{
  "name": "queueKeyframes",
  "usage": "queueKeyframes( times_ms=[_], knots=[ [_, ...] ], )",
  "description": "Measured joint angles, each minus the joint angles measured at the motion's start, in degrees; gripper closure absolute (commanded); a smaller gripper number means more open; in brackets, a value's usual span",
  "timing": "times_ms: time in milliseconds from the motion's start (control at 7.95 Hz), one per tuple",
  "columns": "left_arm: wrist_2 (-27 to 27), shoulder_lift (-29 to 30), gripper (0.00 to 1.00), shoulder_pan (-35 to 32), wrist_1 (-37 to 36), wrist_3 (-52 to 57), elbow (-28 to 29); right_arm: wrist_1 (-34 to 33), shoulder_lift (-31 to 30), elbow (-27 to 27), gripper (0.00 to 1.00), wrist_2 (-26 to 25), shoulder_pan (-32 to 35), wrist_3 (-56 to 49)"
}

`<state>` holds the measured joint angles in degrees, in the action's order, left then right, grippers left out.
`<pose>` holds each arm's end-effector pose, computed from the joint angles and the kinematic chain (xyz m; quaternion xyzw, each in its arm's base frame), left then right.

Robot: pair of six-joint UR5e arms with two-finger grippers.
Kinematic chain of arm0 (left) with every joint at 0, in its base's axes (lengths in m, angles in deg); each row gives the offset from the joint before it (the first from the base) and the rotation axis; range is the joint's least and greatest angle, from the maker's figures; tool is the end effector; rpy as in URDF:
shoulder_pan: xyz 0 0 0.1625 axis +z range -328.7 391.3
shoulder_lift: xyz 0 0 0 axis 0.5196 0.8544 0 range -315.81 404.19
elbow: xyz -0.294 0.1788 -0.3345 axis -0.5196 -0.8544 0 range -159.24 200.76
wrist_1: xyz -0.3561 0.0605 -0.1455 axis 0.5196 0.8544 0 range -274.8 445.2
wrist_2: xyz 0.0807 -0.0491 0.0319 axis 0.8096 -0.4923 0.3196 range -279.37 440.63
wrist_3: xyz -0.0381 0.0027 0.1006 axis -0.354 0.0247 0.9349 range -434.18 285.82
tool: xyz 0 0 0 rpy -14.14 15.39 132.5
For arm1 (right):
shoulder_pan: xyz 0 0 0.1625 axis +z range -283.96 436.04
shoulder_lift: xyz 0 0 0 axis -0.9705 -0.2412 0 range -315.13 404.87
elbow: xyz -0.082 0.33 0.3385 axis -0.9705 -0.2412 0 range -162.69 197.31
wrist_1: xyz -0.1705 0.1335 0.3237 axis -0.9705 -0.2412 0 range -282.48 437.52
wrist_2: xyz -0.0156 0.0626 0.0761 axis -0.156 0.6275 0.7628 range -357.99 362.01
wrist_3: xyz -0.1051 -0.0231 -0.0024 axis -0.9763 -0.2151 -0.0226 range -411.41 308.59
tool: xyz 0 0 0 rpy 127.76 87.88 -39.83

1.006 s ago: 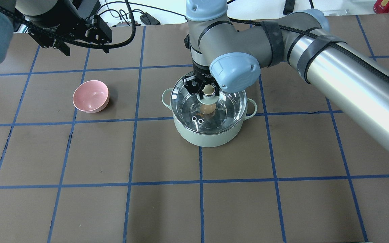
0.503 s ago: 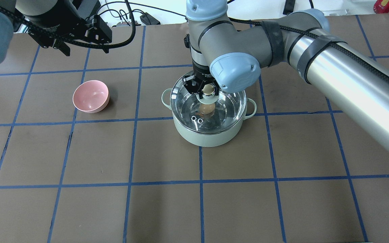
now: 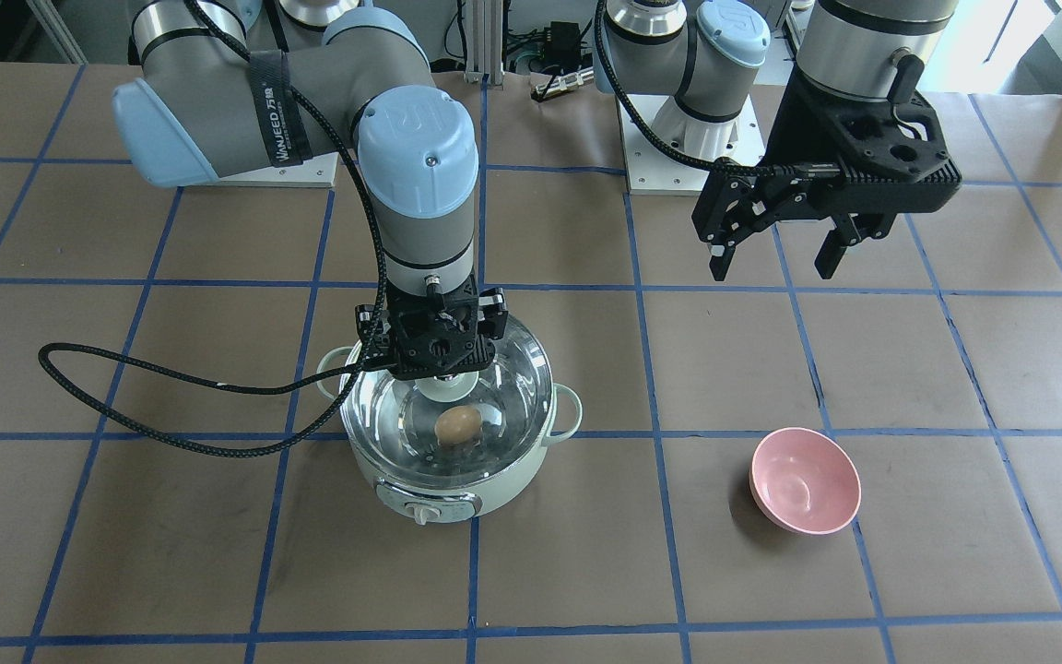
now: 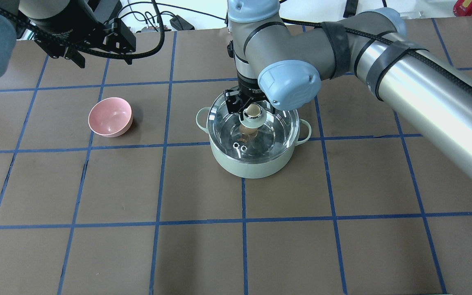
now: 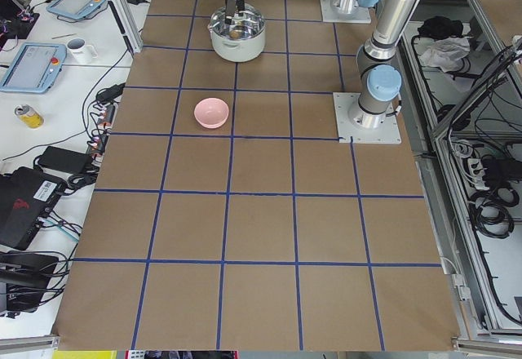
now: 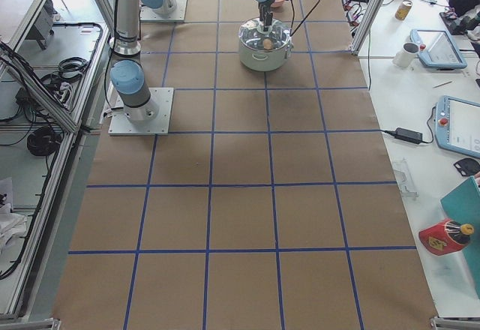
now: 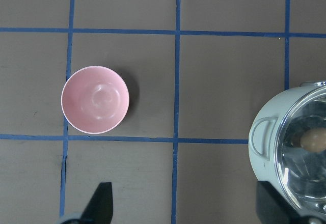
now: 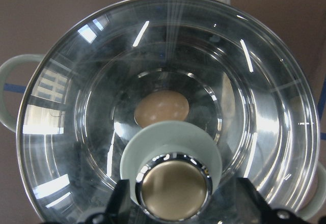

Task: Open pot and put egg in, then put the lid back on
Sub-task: 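Release the lid knob and raise the right gripper away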

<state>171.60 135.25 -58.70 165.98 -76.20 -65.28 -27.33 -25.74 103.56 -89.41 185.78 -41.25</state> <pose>-0.1316 -0.4943 0.5766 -0.0184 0.9942 -0.1058 0.0066 0.3290 -0.5301 0.4076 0.0836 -0.9964 -0.0034 0.0137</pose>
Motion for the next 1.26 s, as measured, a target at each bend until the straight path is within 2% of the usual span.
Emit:
queueKeyframes(
  times_ms=[252,503,881,1258],
  knots=[
    [0.0,0.0,0.00,0.0,0.0,0.0,0.0,4.5,-2.7,-0.1,0.00,-0.1,-3.4,-0.2],
    [0.0,0.0,0.00,0.0,0.0,0.0,0.0,9.9,-7.5,-0.1,0.00,-0.5,-10.8,-1.0],
    [0.0,0.0,0.00,0.0,0.0,0.0,0.0,12.5,-12.7,-0.1,0.00,-0.3,-20.6,-3.8],
    [0.0,0.0,0.00,0.0,0.0,0.0,0.0,13.1,-15.8,-0.2,0.00,0.5,-22.3,-7.7]
  ],
)
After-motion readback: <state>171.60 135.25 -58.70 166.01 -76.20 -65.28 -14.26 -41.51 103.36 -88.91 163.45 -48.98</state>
